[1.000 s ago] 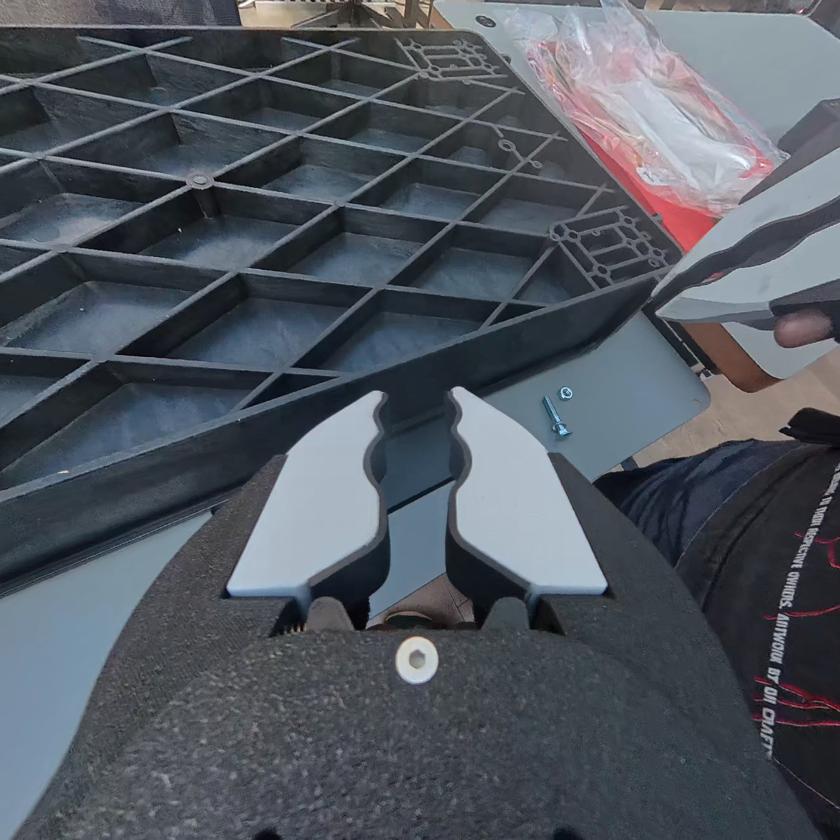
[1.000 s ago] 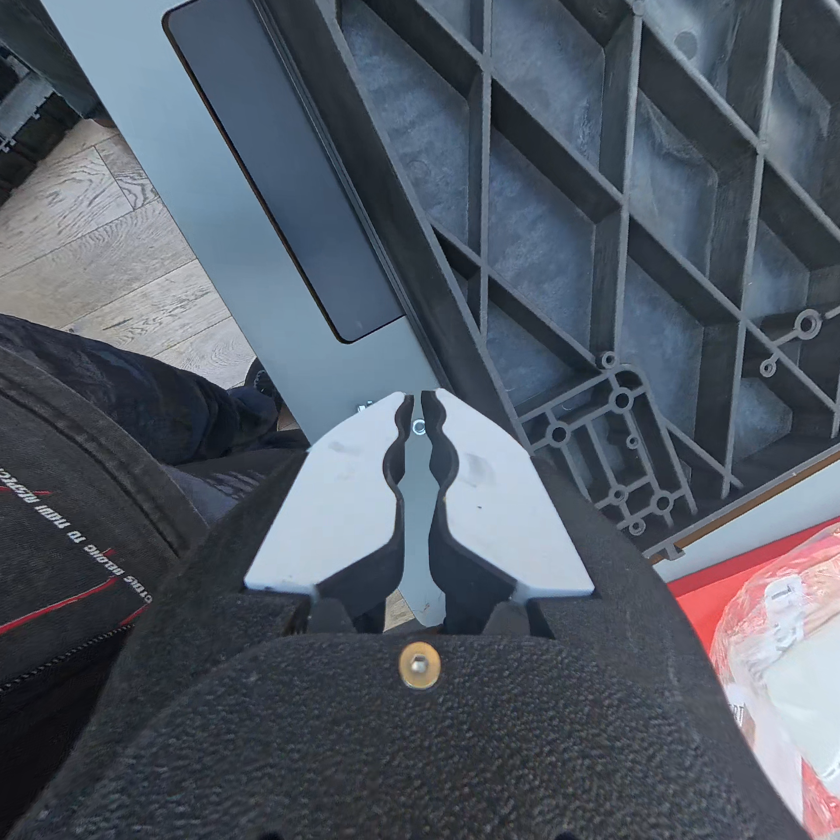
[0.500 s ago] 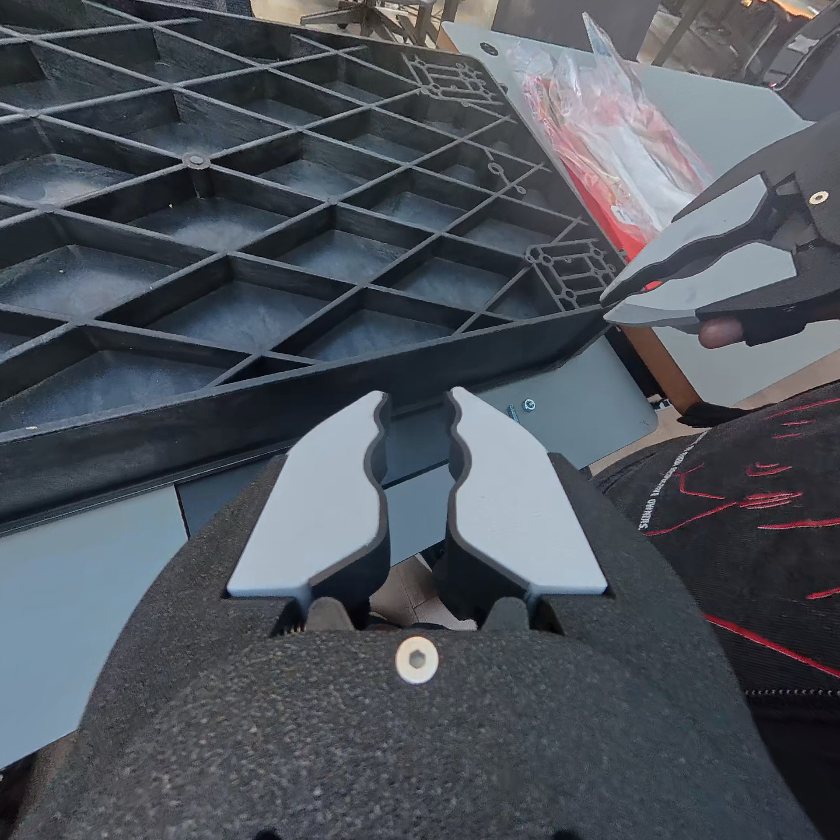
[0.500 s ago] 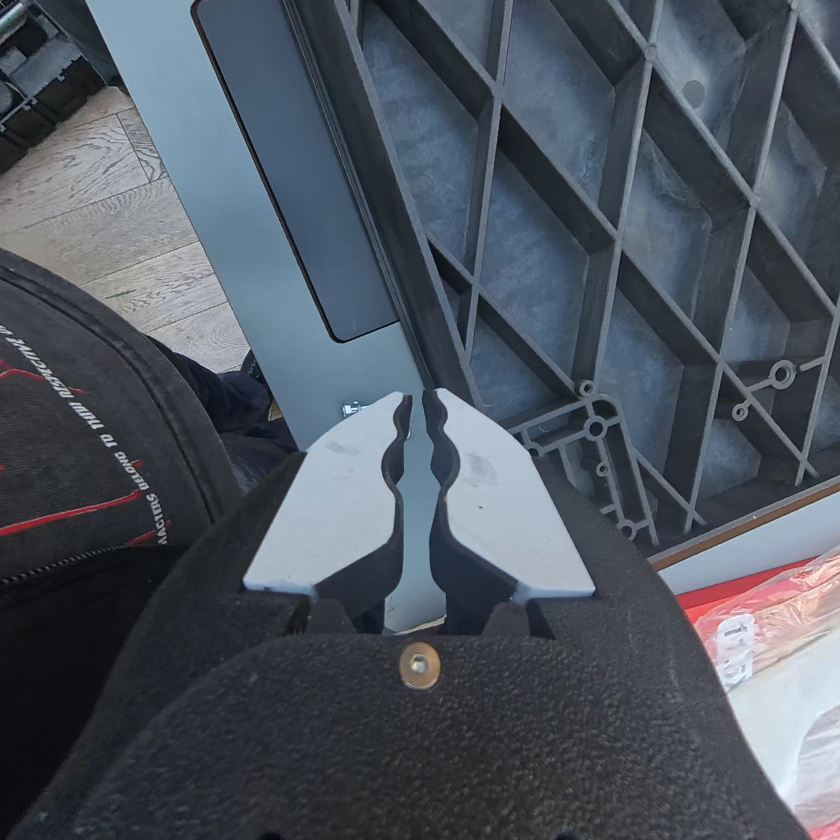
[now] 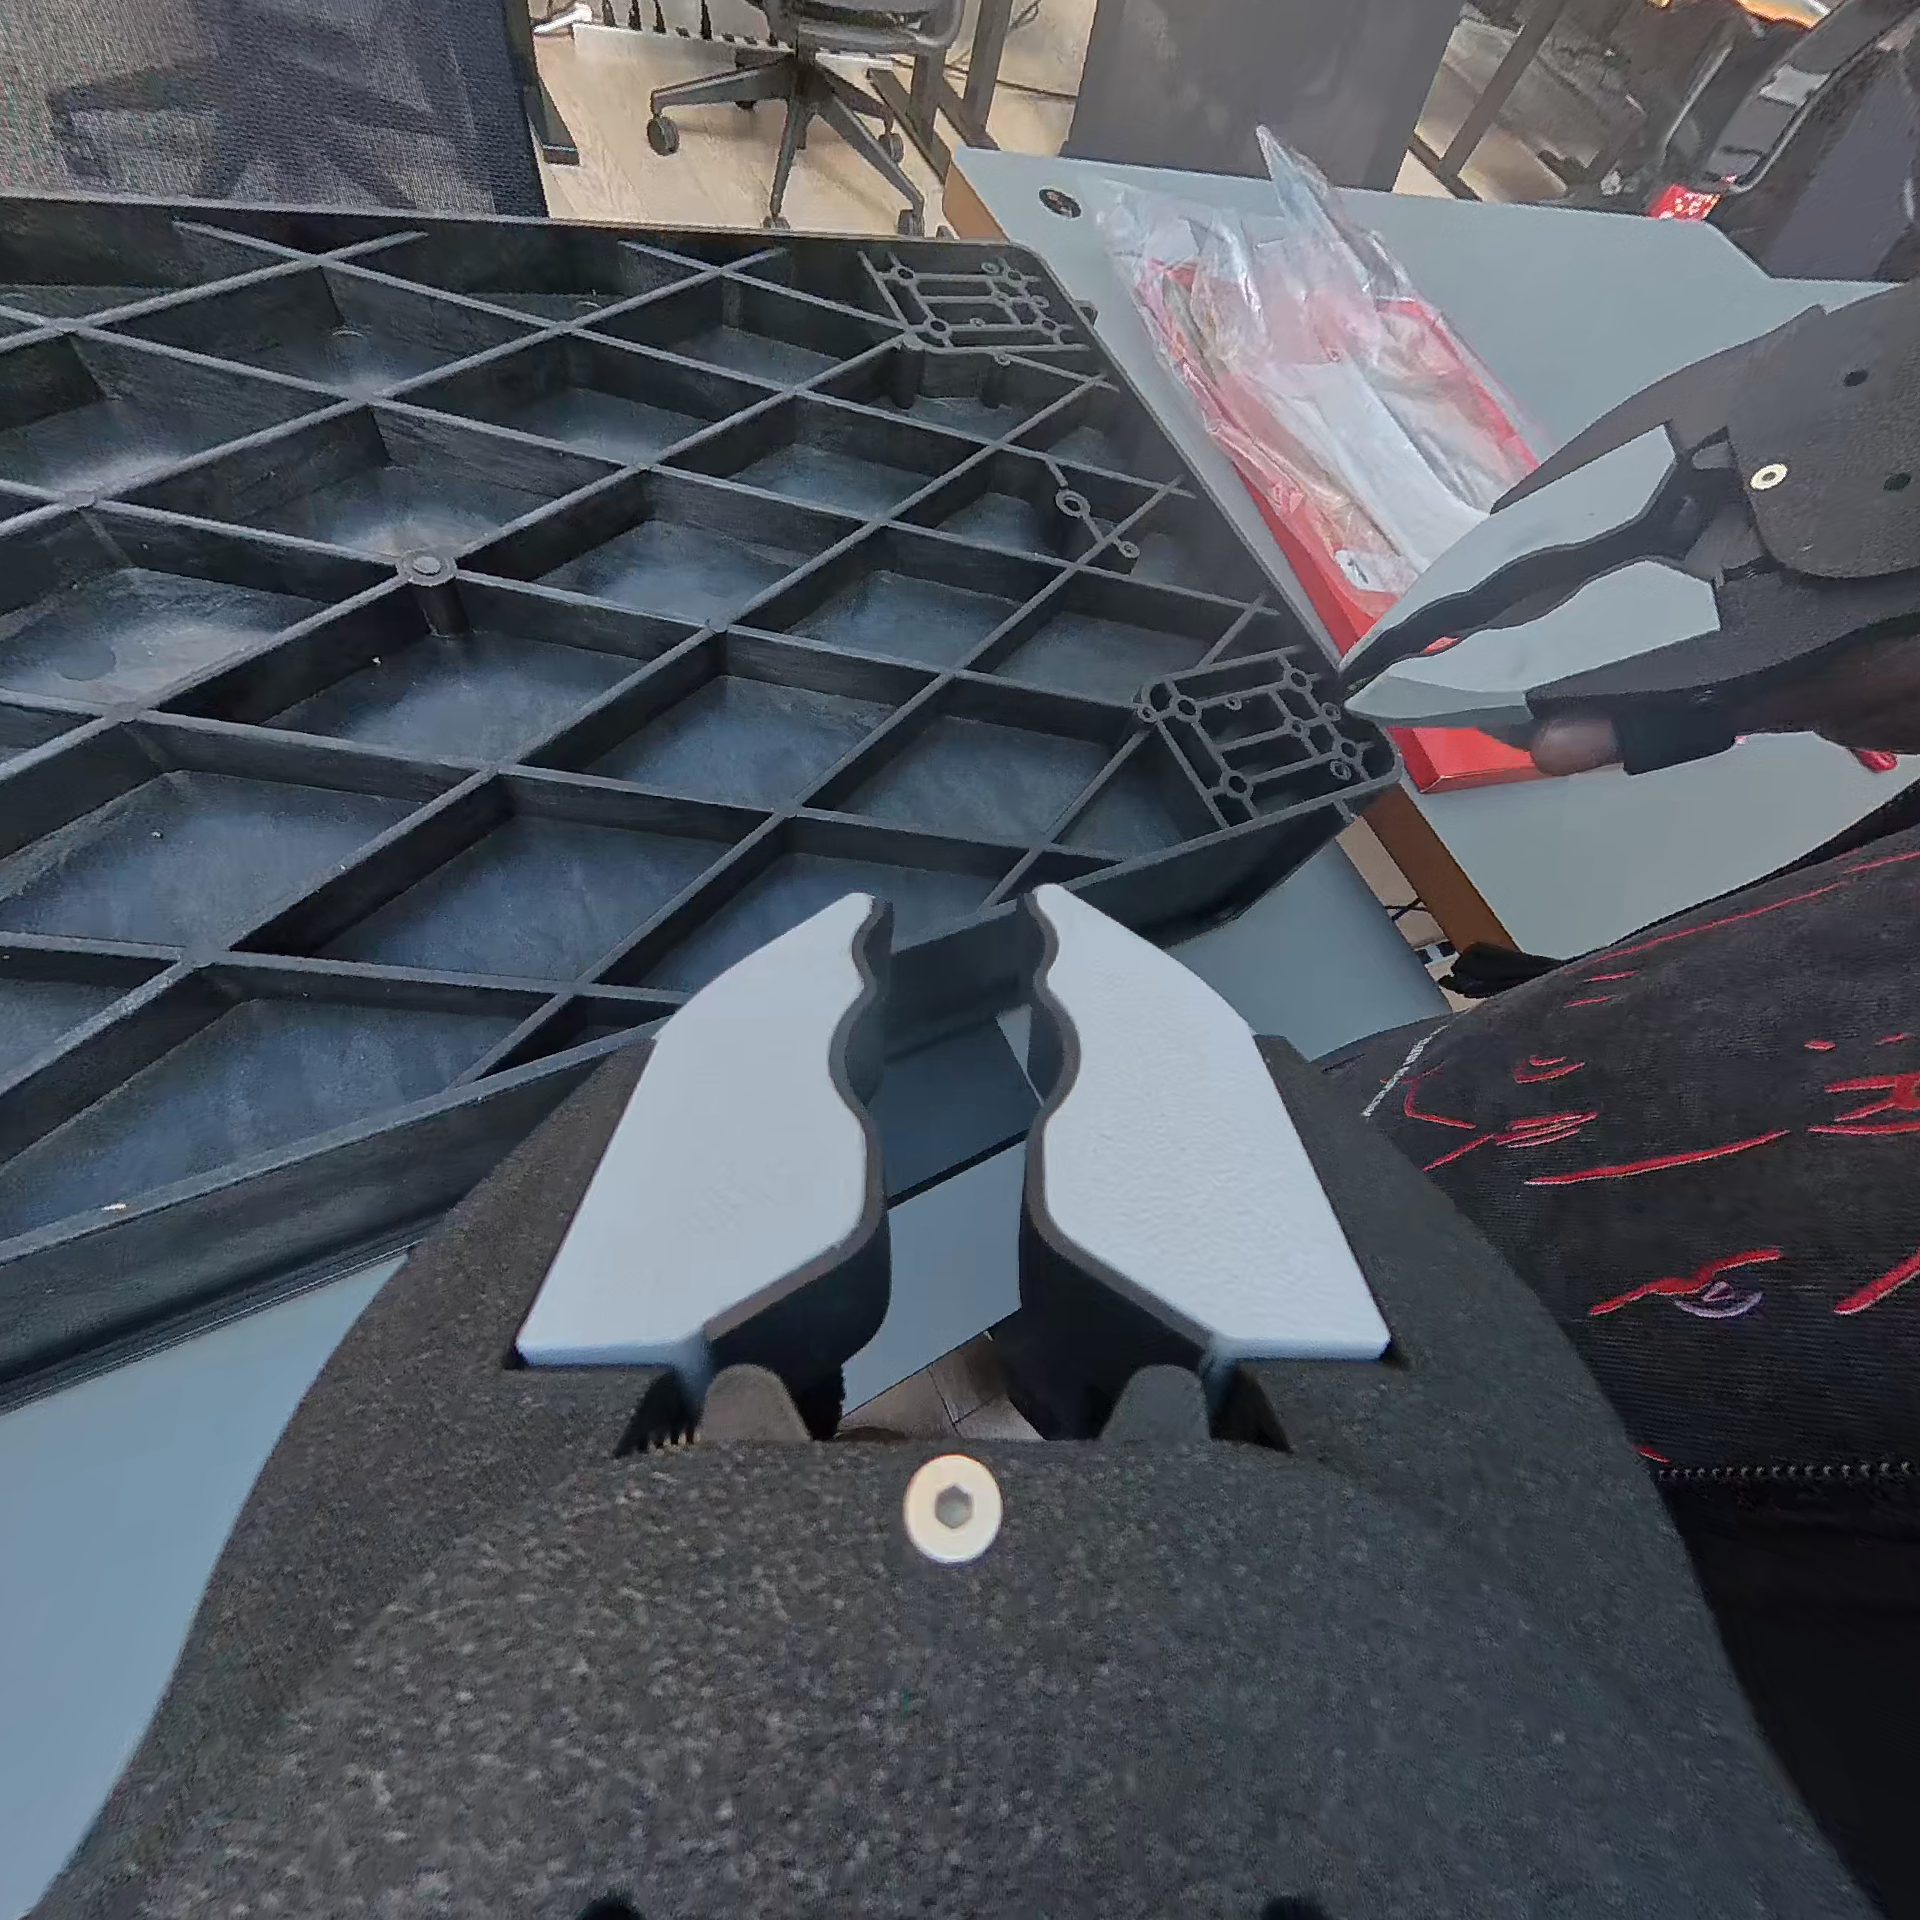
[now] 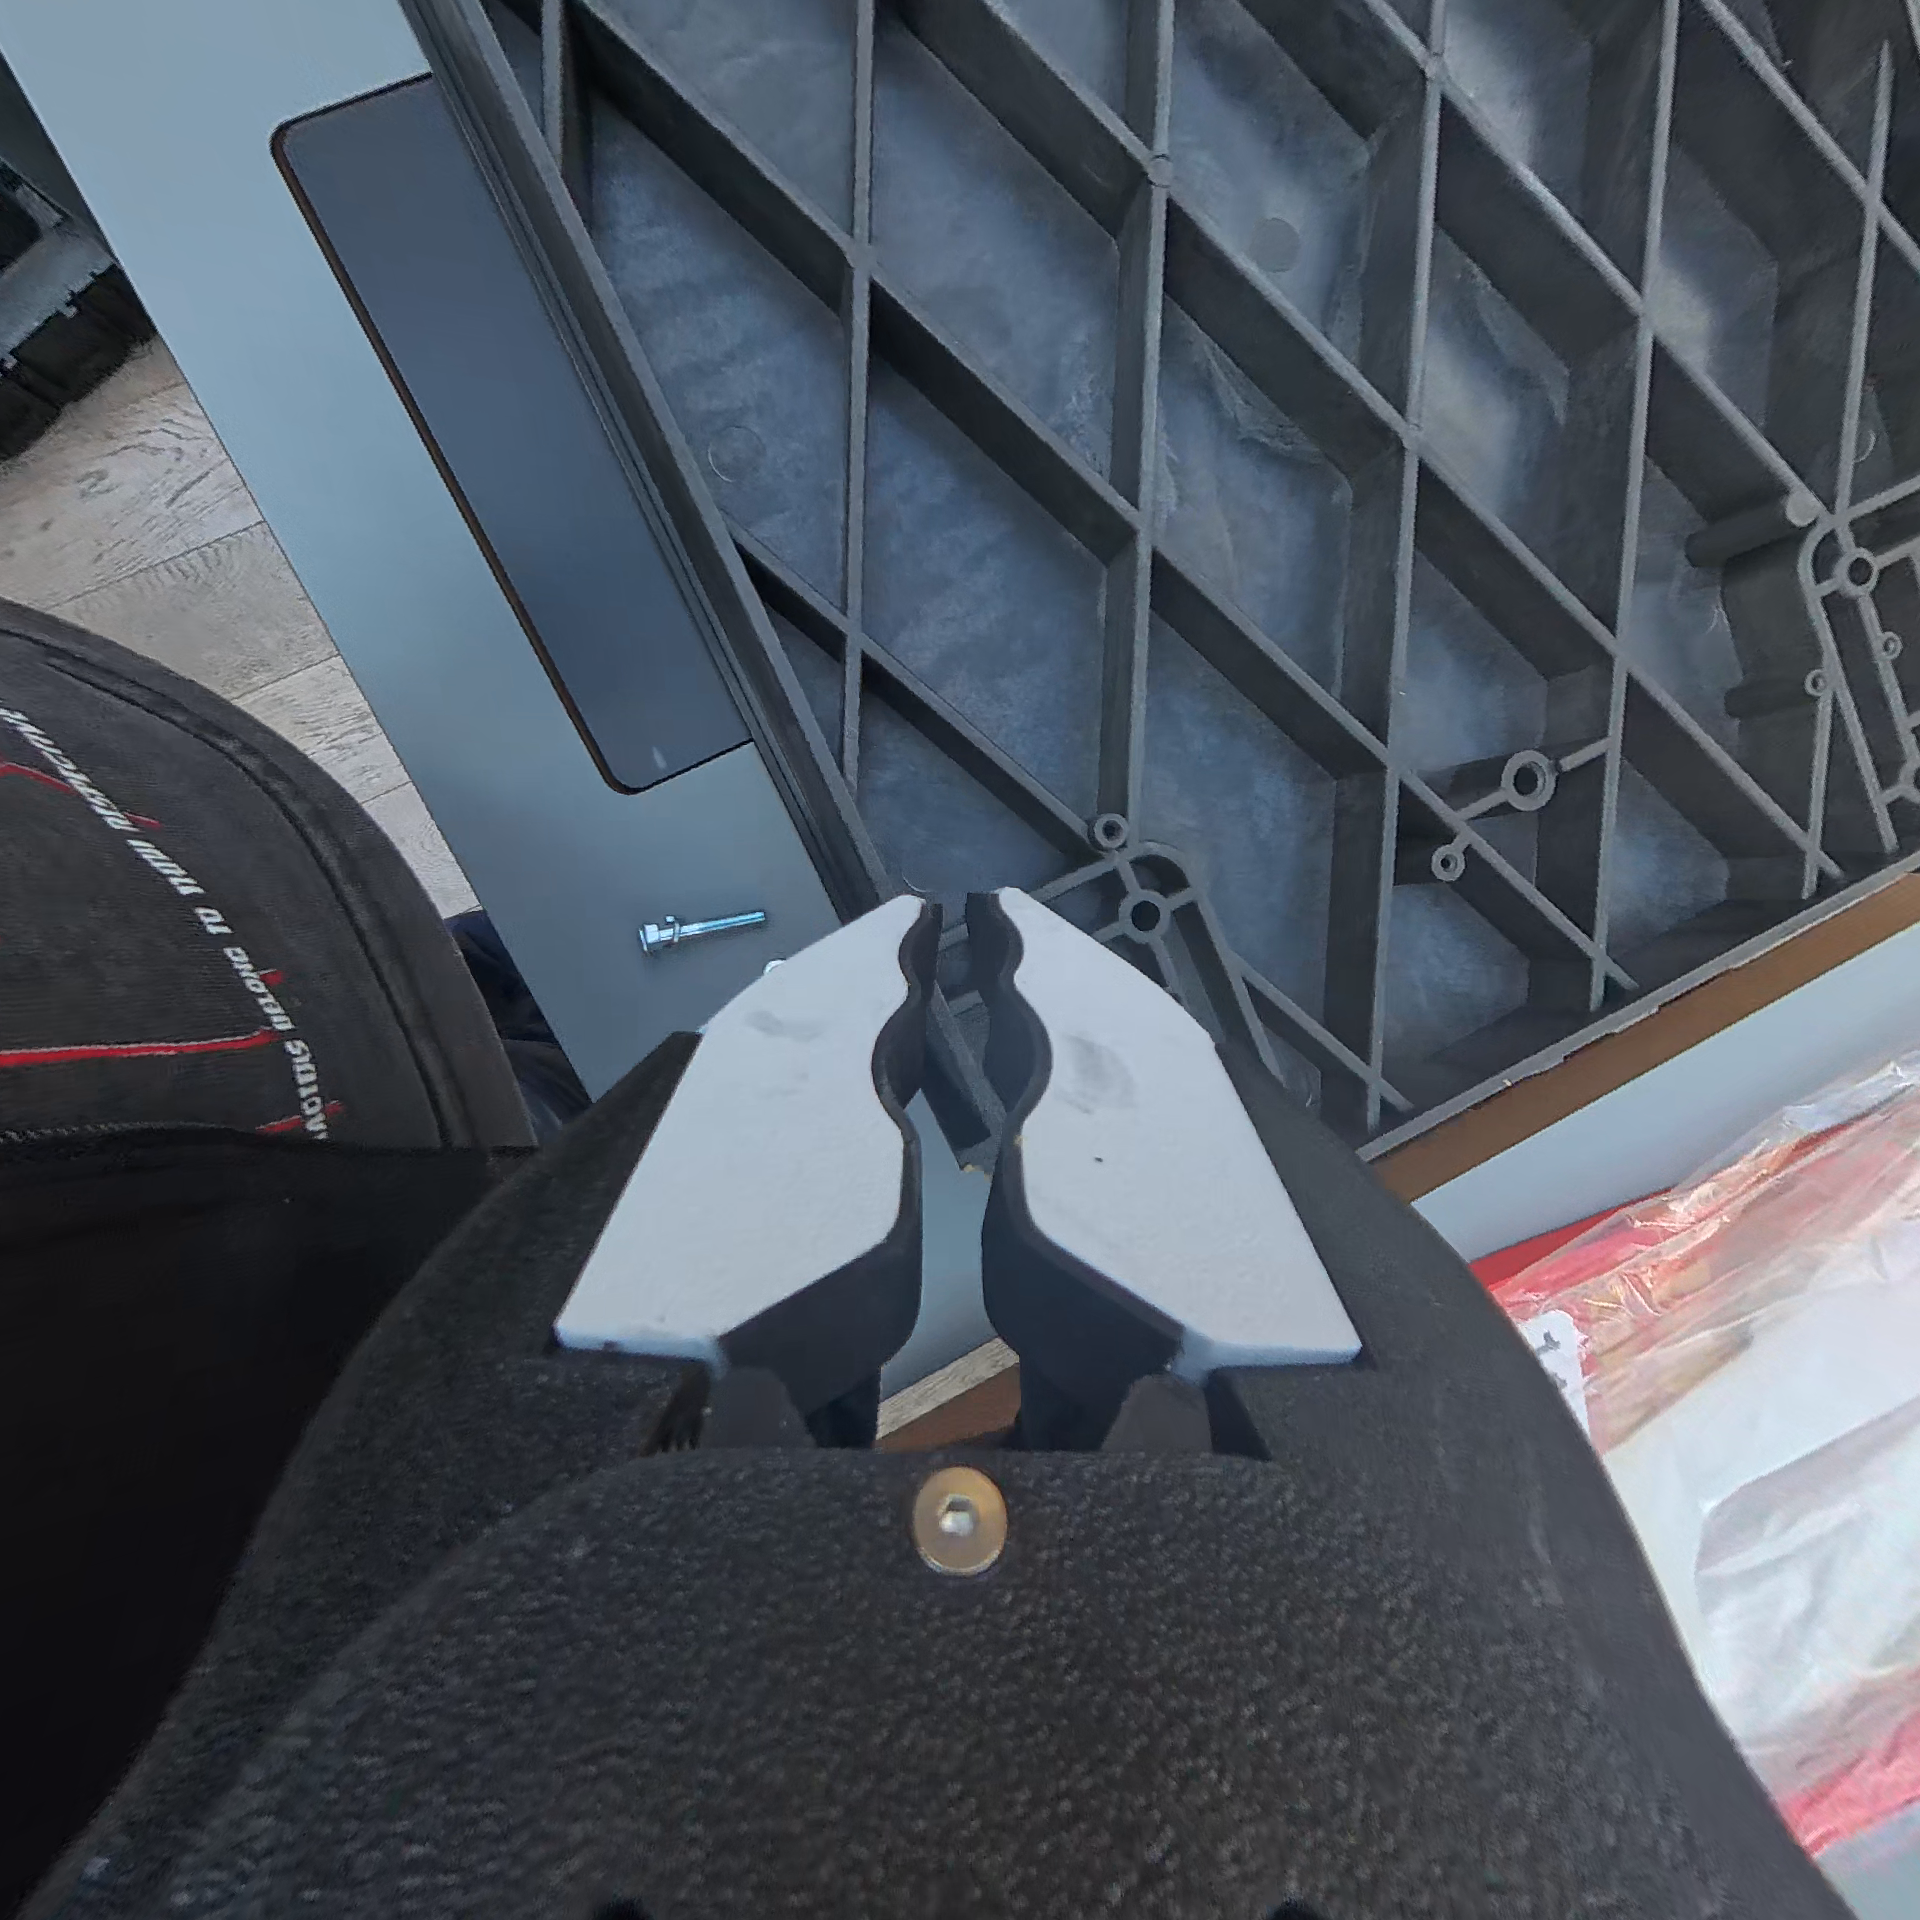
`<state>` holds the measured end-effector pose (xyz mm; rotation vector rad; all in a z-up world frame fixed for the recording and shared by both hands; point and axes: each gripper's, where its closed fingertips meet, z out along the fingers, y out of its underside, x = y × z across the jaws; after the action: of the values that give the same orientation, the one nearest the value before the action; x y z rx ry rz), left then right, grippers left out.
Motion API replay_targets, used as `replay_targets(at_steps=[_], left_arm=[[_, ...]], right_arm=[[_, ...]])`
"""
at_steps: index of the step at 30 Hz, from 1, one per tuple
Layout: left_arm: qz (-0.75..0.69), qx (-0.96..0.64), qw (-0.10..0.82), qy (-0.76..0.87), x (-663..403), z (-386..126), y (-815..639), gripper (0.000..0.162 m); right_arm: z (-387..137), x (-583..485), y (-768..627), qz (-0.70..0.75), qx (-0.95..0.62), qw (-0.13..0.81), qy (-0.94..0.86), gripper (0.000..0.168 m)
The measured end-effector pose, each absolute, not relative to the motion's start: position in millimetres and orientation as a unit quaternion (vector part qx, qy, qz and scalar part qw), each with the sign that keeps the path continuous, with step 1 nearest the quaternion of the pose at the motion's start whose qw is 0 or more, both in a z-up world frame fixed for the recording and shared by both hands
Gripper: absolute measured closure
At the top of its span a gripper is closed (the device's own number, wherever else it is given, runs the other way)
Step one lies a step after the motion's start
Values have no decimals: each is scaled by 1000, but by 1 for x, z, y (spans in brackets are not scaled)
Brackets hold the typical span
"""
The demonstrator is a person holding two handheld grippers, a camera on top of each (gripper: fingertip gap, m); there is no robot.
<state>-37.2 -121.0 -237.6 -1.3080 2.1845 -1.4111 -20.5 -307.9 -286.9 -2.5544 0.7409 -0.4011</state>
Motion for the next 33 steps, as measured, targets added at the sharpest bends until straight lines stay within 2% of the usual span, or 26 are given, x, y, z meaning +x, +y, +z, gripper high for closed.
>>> replay_targets(at_steps=[20,33], left_arm=[[-452,-465,132,750,-44,-214,-105,137],[-454,-476,135,741,-52,-223,-110,135]], right_arm=[[-263,4,-333,-165,-928,219,252,161],[-272,-10,-303,-124,-942,236,202,146]])
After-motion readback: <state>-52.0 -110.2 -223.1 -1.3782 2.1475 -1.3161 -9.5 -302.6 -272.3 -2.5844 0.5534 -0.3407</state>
